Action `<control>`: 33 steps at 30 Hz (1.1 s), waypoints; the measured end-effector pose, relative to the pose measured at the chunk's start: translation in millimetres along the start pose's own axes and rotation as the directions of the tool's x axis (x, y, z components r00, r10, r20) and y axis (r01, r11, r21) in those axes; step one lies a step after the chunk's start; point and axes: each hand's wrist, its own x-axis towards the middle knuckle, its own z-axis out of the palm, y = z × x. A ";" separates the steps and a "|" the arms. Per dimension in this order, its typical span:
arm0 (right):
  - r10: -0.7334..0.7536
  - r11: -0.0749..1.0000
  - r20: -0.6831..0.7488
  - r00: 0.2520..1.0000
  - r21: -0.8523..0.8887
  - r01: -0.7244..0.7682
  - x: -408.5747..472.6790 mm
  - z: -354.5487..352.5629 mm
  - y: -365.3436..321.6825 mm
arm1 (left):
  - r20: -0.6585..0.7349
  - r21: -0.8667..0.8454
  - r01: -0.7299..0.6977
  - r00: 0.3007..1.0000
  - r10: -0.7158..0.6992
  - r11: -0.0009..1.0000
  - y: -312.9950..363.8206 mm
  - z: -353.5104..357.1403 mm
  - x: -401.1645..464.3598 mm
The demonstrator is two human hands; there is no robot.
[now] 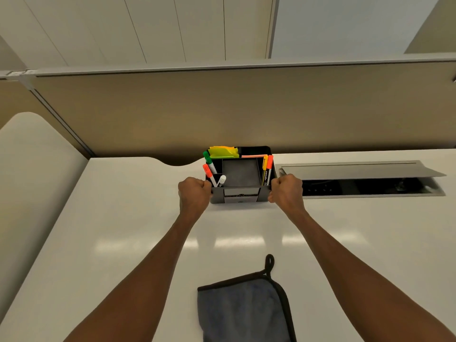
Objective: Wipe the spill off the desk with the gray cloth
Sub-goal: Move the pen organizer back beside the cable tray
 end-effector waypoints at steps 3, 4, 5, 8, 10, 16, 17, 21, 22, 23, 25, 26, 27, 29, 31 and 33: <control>-0.001 1.000 -0.010 1.000 0.003 0.001 1.7 -1.1 5.4 | 0.018 -0.007 0.008 1.000 -0.008 1.000 -2.9 7.7 2.3; -0.009 1.000 -0.018 1.000 -0.012 0.009 1.9 -1.1 5.6 | 0.021 -0.012 0.001 1.000 -0.001 1.000 -3.9 8.7 3.1; -0.012 1.000 -0.024 1.000 -0.025 0.012 2.5 -1.7 6.6 | 0.024 -0.016 -0.009 1.000 0.010 1.000 -4.7 9.8 4.0; -0.017 0.999 -0.036 0.999 -0.046 0.015 5.7 -4.2 10.3 | 0.041 -0.021 -0.035 0.998 0.036 0.999 -4.9 11.3 7.3; -0.023 0.997 -0.042 0.999 -0.071 0.020 7.8 -8.4 13.2 | 0.059 -0.029 -0.036 0.998 0.037 0.999 -3.6 13.3 10.3; -0.055 0.990 -0.046 0.997 -0.136 0.048 12.9 -20.5 21.8 | 0.073 -0.027 -0.036 0.997 0.038 0.999 -1.0 22.5 9.6; -0.059 0.988 -0.039 0.998 -0.146 0.053 12.8 -21.6 21.9 | 0.070 -0.029 -0.036 0.997 0.038 0.999 -1.7 22.5 9.8; -0.048 0.991 -0.017 0.999 -0.125 0.046 15.9 -24.8 24.4 | 0.062 -0.037 -0.018 0.998 0.020 0.999 -2.4 25.7 6.1; -0.047 0.992 -0.016 0.999 -0.118 0.044 17.4 -25.7 24.9 | 0.049 -0.028 -0.015 0.999 0.016 1.000 -1.7 27.5 3.7; -0.047 0.991 -0.016 0.999 -0.122 0.045 18.7 -26.0 25.4 | 0.032 -0.018 -0.013 0.999 0.014 1.000 -0.9 29.3 1.3; -0.053 0.988 -0.018 0.998 -0.145 0.050 19.8 -25.8 25.0 | 0.013 -0.008 -0.006 1.000 0.006 1.000 0.2 30.6 -0.7; -0.058 0.987 -0.017 0.998 -0.149 0.055 19.6 -25.4 24.6 | 0.017 -0.012 0.000 1.000 0.000 1.000 0.4 30.6 0.1; -0.062 0.988 -0.015 0.998 -0.146 0.059 19.5 -24.9 25.2 | 0.029 -0.023 0.007 1.000 -0.007 1.000 0.2 30.2 1.3; -0.063 0.990 -0.010 0.998 -0.126 0.061 17.4 -24.5 26.3 | 0.051 -0.042 0.014 0.999 -0.011 0.999 -0.9 29.0 3.0; -0.075 0.986 -0.020 0.997 -0.154 0.071 11.7 -25.7 26.9 | 0.066 -0.054 0.001 0.998 0.002 0.999 -1.6 27.0 2.9; -0.128 0.970 -0.081 0.988 -0.220 0.107 -4.1 -27.3 27.4 | 0.092 -0.062 -0.024 0.995 0.030 0.998 -2.5 24.5 1.7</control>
